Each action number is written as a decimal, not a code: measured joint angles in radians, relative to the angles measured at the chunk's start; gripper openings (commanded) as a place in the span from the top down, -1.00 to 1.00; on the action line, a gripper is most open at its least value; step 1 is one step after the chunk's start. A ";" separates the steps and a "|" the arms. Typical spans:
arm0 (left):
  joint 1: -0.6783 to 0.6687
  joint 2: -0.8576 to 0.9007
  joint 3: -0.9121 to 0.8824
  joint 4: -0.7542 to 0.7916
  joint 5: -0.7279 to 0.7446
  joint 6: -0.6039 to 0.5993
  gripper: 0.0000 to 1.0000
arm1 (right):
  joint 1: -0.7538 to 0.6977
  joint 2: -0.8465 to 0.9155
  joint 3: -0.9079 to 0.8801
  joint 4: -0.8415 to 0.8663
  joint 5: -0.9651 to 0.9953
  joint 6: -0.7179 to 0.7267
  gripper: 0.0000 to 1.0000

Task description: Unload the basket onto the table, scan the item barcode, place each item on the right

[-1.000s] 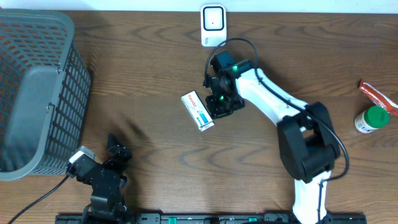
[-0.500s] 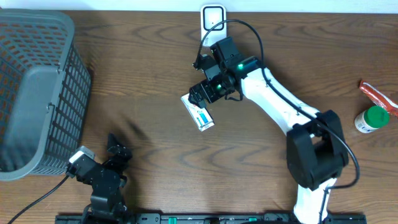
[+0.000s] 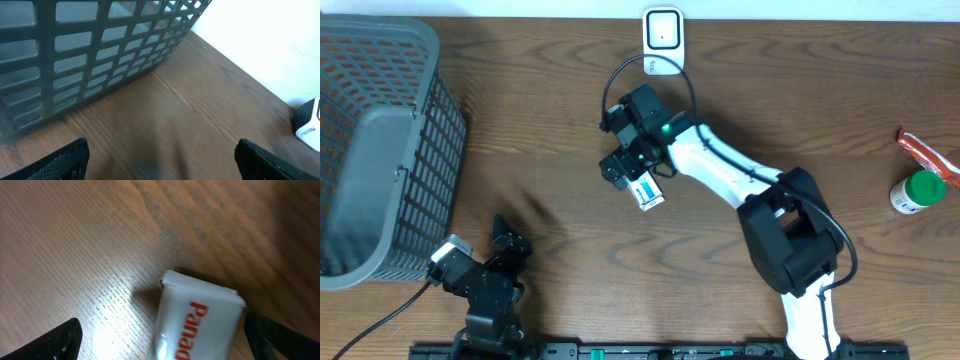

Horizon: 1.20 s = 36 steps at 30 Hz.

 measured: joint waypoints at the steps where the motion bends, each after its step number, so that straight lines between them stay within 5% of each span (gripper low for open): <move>1: 0.000 0.000 0.000 0.000 0.000 0.000 -0.87 | 0.005 0.008 0.000 0.001 0.012 0.000 -0.99; 6: 0.000 0.000 0.000 0.000 0.000 0.000 -0.87 | 0.008 0.047 0.005 0.011 0.073 -0.006 -0.93; 11: 0.000 0.000 0.000 0.000 0.000 0.000 -0.87 | 0.008 0.056 0.011 0.002 0.108 -0.018 -0.24; 14: 0.000 0.000 0.000 0.000 0.000 0.000 -0.87 | 0.008 0.058 0.014 -0.003 0.123 -0.008 0.01; 22: 0.000 0.000 0.000 0.000 0.000 0.000 -0.87 | 0.008 0.069 0.058 -0.096 0.106 0.035 0.20; 31: 0.000 0.000 0.000 0.000 0.000 0.000 -0.87 | -0.005 0.091 0.143 -0.321 0.147 0.308 0.18; 36: 0.000 0.000 0.000 0.000 0.000 0.000 -0.86 | -0.046 0.093 0.147 -0.388 0.184 0.606 -0.47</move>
